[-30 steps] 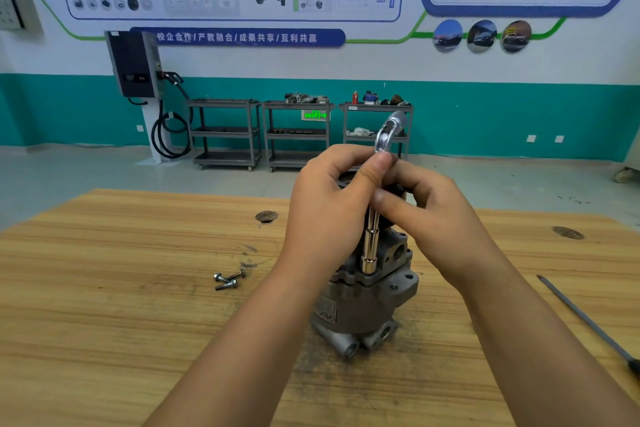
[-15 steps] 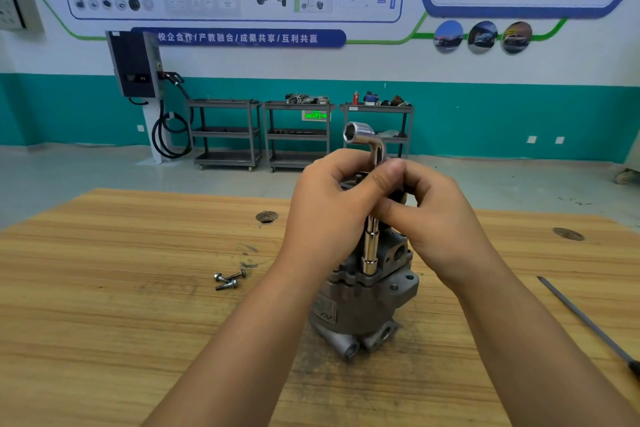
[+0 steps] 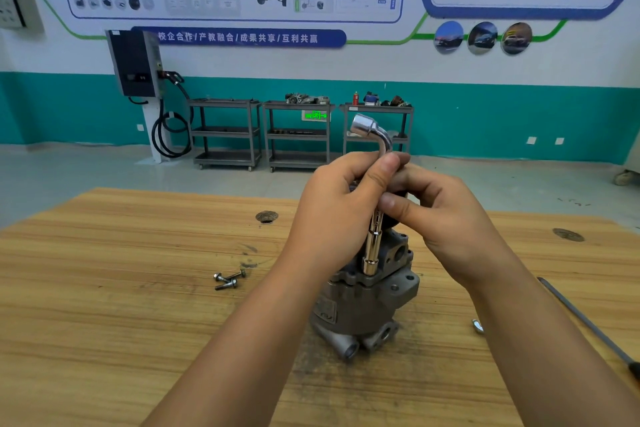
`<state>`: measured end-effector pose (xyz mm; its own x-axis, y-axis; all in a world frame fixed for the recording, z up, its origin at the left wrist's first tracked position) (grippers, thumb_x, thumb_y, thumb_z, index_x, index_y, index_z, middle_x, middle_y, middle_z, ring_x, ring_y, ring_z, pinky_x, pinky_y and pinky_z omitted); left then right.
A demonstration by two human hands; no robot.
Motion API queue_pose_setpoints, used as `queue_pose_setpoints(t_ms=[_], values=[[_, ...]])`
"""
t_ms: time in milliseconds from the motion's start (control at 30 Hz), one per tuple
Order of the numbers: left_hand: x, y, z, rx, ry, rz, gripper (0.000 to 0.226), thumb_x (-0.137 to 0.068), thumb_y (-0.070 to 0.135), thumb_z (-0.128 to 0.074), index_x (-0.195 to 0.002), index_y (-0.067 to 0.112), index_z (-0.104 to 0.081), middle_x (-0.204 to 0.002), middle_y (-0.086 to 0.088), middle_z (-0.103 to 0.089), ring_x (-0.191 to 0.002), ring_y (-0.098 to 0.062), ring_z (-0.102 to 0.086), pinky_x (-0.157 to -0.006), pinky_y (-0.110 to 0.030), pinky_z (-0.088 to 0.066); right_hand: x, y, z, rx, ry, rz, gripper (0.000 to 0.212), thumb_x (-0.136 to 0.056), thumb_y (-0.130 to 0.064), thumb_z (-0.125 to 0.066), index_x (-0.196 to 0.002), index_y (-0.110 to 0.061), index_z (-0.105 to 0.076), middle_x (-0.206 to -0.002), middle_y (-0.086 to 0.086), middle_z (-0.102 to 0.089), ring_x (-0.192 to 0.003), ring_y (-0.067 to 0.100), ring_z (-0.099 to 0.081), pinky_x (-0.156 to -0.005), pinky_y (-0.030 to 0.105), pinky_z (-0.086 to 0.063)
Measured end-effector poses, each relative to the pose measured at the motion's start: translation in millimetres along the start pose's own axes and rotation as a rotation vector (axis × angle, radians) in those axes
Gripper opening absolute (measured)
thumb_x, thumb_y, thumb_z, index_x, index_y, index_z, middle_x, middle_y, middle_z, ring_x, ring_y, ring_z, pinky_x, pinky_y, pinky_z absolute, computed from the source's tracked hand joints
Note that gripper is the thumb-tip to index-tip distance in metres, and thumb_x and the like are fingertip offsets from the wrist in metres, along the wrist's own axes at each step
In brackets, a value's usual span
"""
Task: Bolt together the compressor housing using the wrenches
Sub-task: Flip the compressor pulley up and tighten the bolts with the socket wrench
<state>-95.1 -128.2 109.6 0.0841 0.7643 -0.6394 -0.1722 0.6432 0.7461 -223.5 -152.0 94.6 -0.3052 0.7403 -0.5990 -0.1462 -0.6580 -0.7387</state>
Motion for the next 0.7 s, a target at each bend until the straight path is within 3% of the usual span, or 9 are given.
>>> queue_pose_setpoints(t_ms=[133, 233, 367, 433, 533, 700], values=[[-0.4, -0.8, 4.8, 0.095, 0.128, -0.020, 0.009, -0.081, 0.019, -0.070, -0.079, 0.027, -0.068, -0.075, 0.013, -0.070, -0.075, 0.000, -0.066, -0.067, -0.015, -0.051, 0.6, -2.3, -3.6, 0.003, 0.059, 0.017, 0.021, -0.075, -0.030, -0.072, -0.074, -0.014, -0.059, -0.077, 0.001, -0.061, -0.083, 0.026, -0.058, -0.080, 0.046, -0.051], [-0.6, -0.5, 4.7, 0.132, 0.148, -0.026, 0.017, -0.074, 0.013, -0.076, -0.072, 0.026, -0.065, -0.066, 0.015, -0.067, -0.065, 0.003, -0.063, -0.060, -0.010, -0.048, 0.7, -3.8, -6.8, 0.039, 0.096, 0.019, 0.031, -0.076, -0.027, -0.072, -0.088, -0.001, -0.061, -0.085, 0.008, -0.065, -0.087, 0.023, -0.060, -0.084, 0.048, -0.051], [0.3, -1.0, 4.4, 0.103, 0.200, -0.035, 0.016, -0.075, 0.015, -0.076, -0.075, 0.025, -0.064, -0.067, 0.016, -0.067, -0.066, 0.002, -0.063, -0.061, -0.012, -0.050, 0.6, -4.4, -9.0, 0.104, 0.135, 0.007, 0.024, -0.075, -0.027, -0.073, -0.088, -0.008, -0.064, -0.082, -0.005, -0.067, -0.082, 0.009, -0.061, -0.076, 0.029, -0.051], [0.4, -2.1, 4.6, 0.071, 0.212, -0.039, 0.013, -0.078, 0.016, -0.074, -0.076, 0.026, -0.066, -0.068, 0.015, -0.068, -0.069, 0.001, -0.064, -0.064, -0.014, -0.051, 0.5, -6.5, -9.0, 0.117, 0.091, -0.008, 0.019, -0.079, -0.028, -0.069, -0.092, -0.014, -0.068, -0.088, -0.007, -0.069, -0.089, 0.009, -0.061, -0.081, 0.033, -0.051], [0.7, -2.5, 5.1, 0.077, 0.213, -0.029, 0.014, -0.082, 0.015, -0.070, -0.077, 0.028, -0.067, -0.069, 0.014, -0.069, -0.071, 0.000, -0.065, -0.067, -0.015, -0.051, 0.7, -9.2, -5.2, 0.146, -0.019, -0.011, 0.017, -0.089, -0.013, -0.060, -0.098, -0.023, -0.071, -0.102, -0.006, -0.070, -0.108, 0.016, -0.058, -0.094, 0.046, -0.046], [1.3, -1.1, 4.9, 0.071, 0.160, 0.002, 0.011, -0.087, 0.016, -0.064, -0.087, 0.024, -0.070, -0.081, 0.007, -0.072, -0.081, -0.005, -0.067, -0.075, -0.021, -0.054, 0.1, -9.0, -2.8, 0.101, 0.019, -0.042, 0.010, -0.084, -0.011, -0.065, -0.086, -0.018, -0.071, -0.086, -0.006, -0.069, -0.090, 0.015, -0.061, -0.085, 0.041, -0.049]])
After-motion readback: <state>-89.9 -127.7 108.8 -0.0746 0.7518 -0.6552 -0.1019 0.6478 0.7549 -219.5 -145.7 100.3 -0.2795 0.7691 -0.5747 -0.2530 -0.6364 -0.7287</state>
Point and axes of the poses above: each hand's wrist, its own x-axis away from the middle knuckle, its own z-axis out of the back of the hand, y = z × x, the point moved 2 cm from there along -x, towards the middle knuckle
